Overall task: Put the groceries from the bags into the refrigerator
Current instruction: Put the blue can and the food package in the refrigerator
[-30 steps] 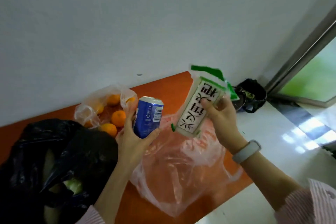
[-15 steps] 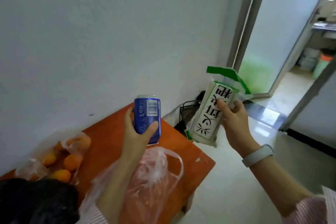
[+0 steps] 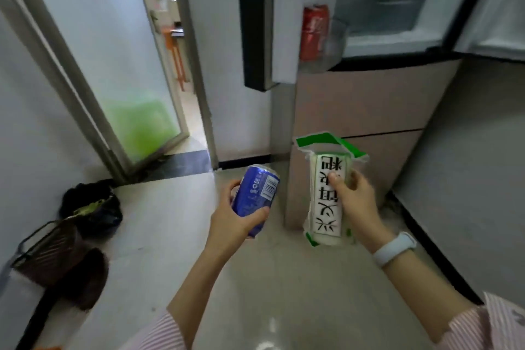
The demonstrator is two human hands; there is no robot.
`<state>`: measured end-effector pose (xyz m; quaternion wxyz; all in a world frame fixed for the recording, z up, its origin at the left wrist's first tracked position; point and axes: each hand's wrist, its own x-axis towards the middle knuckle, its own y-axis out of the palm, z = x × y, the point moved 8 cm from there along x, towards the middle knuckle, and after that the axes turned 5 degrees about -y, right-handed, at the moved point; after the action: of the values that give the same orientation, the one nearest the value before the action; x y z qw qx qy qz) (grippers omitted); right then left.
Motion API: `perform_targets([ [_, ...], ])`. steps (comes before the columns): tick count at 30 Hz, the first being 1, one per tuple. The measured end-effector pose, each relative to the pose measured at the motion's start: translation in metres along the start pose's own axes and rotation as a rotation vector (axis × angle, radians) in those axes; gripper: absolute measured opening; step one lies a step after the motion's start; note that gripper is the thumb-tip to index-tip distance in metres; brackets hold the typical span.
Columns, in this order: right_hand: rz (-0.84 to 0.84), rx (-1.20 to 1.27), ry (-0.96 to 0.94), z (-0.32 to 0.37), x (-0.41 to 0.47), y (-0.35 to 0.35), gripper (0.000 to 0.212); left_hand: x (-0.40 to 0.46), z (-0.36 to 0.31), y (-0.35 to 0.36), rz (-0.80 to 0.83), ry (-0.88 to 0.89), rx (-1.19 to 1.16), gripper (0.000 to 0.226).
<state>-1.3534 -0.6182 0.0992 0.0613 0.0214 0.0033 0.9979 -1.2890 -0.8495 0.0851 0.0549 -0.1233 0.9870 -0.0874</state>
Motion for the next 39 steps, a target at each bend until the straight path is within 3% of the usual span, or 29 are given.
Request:
perform_targets([
  [4,-0.266,-0.005,-0.014,0.001,0.025,-0.117,0.019,0.046,-0.031,0.12,0.224,0.064,0.067,0.073],
  [6,-0.364,-0.021,-0.041,0.006,0.038,-0.163,0.009,0.067,-0.044,0.173,0.292,0.092,0.102,0.071],
  [8,-0.435,-0.056,-0.046,0.007,0.055,-0.202,0.012,0.088,-0.055,0.224,0.348,0.111,0.122,0.068],
  [17,-0.516,-0.158,-0.111,0.029,0.216,-0.314,0.018,0.221,-0.119,0.407,0.466,0.212,0.118,0.069],
  [23,-0.434,-0.217,-0.232,0.092,0.33,-0.343,0.014,0.308,-0.197,0.453,0.356,0.259,0.072,0.066],
  [29,-0.306,-0.243,-0.475,0.173,0.434,-0.332,0.015,0.376,-0.299,0.444,0.138,0.407,0.038,0.069],
  [35,-0.116,-0.19,-0.792,0.274,0.544,-0.297,0.024,0.427,-0.403,0.406,-0.216,0.621,0.03,0.073],
  [39,-0.162,-0.214,-1.008,0.338,0.613,-0.263,0.032,0.446,-0.457,0.374,-0.458,0.713,-0.001,0.073],
])
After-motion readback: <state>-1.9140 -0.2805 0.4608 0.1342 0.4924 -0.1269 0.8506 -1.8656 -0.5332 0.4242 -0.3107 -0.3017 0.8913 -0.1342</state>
